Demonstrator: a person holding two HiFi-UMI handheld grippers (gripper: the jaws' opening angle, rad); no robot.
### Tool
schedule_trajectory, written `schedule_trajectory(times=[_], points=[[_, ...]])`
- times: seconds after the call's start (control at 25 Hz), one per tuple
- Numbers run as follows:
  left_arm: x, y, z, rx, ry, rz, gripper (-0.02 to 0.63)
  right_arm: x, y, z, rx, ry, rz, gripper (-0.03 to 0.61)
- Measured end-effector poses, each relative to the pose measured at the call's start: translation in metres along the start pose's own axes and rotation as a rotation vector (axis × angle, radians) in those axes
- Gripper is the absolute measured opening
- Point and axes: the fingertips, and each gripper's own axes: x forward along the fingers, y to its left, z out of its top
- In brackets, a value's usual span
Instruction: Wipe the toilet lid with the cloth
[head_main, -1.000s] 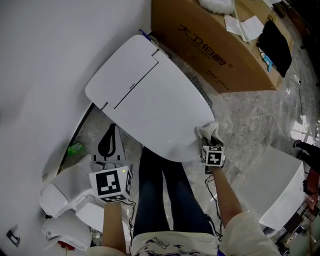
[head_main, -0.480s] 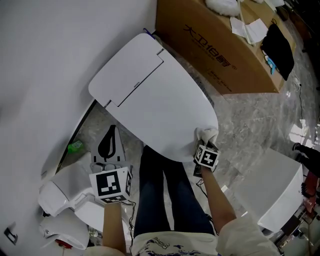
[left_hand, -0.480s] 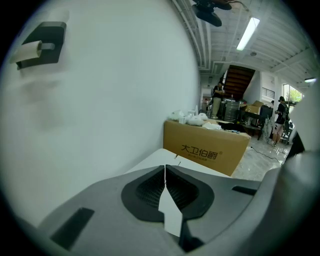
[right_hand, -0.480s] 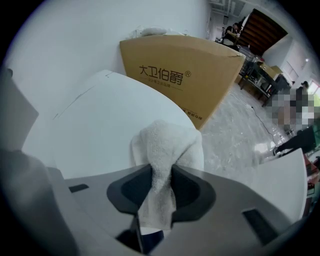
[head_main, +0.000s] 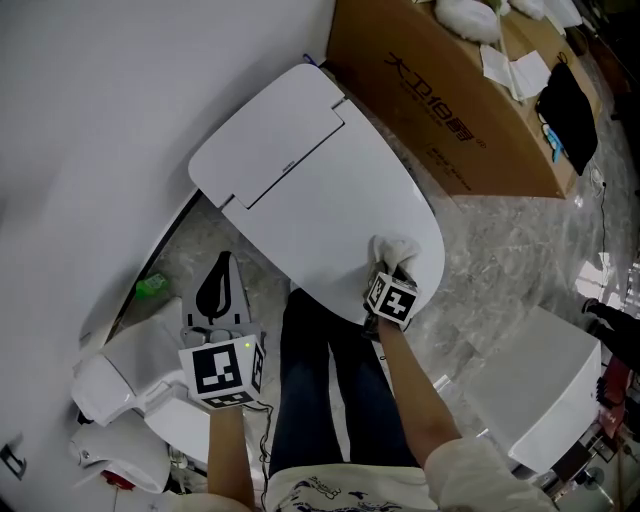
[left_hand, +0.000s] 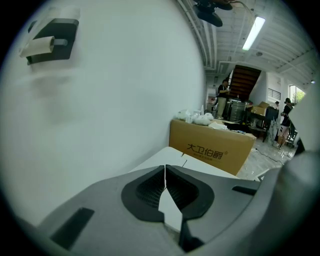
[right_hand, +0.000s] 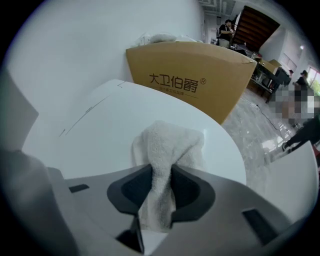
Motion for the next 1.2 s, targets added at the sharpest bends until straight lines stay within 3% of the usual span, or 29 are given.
schedule_trajectory(times=[0.88,1.2], points=[[0.001,0.052,-0.016,-0.056,0.026,0.086,0.012,0.029,0.141,0.087,-0.219,-0.096,0.154,0.104],[0.003,0.06,-0.021,-0.068,0.036,0.1,0.012,0.035,0.189,0.107,-0.344,-0.122,0.228,0.106]])
